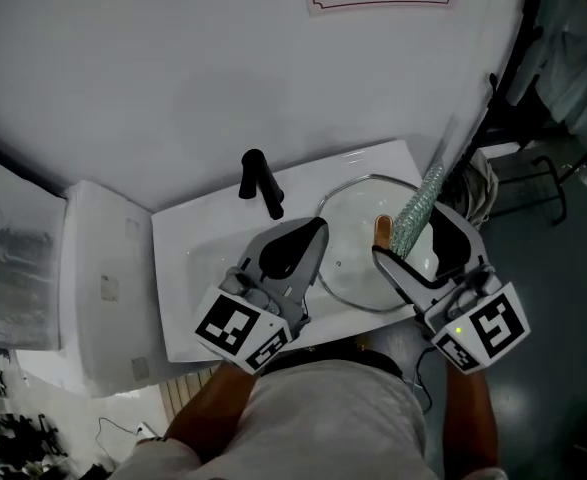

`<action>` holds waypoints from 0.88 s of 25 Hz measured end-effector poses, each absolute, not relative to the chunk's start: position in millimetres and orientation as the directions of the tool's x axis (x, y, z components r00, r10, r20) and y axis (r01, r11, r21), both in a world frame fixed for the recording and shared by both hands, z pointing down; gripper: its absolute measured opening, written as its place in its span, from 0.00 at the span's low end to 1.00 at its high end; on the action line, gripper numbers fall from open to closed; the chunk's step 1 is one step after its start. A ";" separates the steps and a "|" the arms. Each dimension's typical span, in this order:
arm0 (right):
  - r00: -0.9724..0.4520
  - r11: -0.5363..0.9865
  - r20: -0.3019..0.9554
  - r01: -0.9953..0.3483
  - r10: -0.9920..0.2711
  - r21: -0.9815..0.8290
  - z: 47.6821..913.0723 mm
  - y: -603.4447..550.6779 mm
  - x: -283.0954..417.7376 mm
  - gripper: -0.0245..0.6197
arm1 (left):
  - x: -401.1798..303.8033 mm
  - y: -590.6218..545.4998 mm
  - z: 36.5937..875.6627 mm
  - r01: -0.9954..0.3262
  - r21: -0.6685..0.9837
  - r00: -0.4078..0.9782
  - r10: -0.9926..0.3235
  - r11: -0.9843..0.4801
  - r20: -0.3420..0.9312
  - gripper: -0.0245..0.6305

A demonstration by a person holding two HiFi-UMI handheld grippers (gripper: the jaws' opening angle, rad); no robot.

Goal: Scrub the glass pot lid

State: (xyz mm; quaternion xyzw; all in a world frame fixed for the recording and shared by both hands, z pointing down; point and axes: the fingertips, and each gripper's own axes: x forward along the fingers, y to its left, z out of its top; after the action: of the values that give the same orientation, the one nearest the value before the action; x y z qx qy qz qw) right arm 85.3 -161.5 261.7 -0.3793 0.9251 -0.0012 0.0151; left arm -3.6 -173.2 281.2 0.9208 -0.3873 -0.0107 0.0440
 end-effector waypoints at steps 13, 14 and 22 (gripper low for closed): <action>-0.684 0.683 -0.047 -0.730 -0.728 0.036 265.6 -155.8 71.5 0.58 | 4.0 -164.6 271.2 -0.691 0.055 0.720 -0.693 -0.721 -0.038 0.06; -0.683 0.682 -0.047 -0.731 -0.729 0.038 266.3 -156.1 71.3 0.58 | 4.2 -164.7 271.8 -0.690 0.056 0.720 -0.692 -0.721 -0.038 0.06; -0.677 0.675 -0.047 -0.736 -0.735 0.047 265.6 -158.1 71.1 0.58 | 1.9 -164.8 272.2 -0.688 0.062 0.722 -0.691 -0.723 -0.040 0.06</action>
State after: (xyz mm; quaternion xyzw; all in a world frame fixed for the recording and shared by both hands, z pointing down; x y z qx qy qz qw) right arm 71.1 -158.1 265.6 -0.4019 0.9151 0.0308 0.0122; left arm 1.9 -164.8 272.2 0.9276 -0.3717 -0.0299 0.0215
